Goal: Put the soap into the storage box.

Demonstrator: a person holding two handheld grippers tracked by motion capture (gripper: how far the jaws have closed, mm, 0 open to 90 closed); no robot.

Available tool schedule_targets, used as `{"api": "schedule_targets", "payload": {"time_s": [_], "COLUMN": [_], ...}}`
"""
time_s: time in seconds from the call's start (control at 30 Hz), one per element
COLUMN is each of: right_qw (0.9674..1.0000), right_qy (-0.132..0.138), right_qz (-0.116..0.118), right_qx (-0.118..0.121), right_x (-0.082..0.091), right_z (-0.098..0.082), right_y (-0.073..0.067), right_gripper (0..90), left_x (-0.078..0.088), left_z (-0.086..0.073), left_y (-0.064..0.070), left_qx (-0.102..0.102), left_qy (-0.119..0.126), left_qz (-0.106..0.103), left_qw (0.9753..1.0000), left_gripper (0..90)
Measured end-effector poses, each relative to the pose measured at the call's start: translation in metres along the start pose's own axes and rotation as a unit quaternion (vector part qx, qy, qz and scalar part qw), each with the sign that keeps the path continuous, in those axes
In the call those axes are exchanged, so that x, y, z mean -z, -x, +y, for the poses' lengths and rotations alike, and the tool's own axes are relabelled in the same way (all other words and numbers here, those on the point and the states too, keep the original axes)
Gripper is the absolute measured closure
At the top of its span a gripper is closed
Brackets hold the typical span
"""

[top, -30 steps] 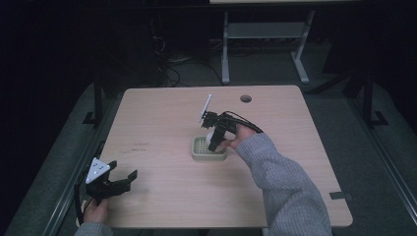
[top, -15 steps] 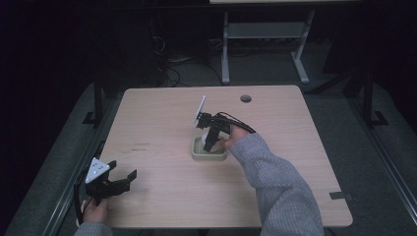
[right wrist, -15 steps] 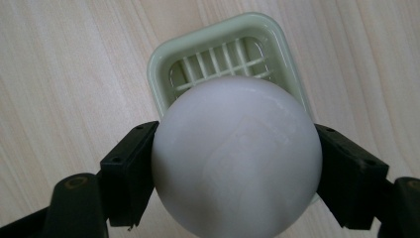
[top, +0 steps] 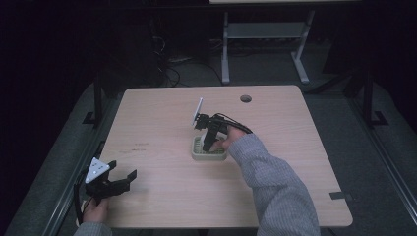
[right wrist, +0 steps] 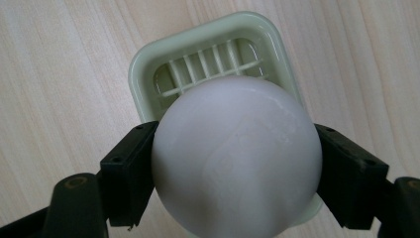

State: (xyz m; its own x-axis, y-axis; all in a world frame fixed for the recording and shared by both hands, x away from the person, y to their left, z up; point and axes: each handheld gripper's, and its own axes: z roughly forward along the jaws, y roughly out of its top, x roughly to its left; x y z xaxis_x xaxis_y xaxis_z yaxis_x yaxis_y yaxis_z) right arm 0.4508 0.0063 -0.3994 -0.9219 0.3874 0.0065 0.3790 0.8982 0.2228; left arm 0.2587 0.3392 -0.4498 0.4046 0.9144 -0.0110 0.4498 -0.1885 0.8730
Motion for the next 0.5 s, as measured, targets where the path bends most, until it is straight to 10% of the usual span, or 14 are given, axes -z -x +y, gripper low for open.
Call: {"api": "schedule_targets", "payload": {"time_s": [0.5], "right_qw": [0.9999], "right_qy": [-0.01], "right_qz": [-0.006], "right_qx": [0.006], "right_x": [-0.0101], "right_z": [0.0054], "right_y": [-0.0013], "right_gripper": [23.3], "left_x": [0.0019], "left_z": [-0.0005], "left_y": [-0.0007], "left_qx": [0.001], "left_qy": [0.001], "left_qz": [0.003], "left_qw": [1.0], "left_gripper": [12.8]}}
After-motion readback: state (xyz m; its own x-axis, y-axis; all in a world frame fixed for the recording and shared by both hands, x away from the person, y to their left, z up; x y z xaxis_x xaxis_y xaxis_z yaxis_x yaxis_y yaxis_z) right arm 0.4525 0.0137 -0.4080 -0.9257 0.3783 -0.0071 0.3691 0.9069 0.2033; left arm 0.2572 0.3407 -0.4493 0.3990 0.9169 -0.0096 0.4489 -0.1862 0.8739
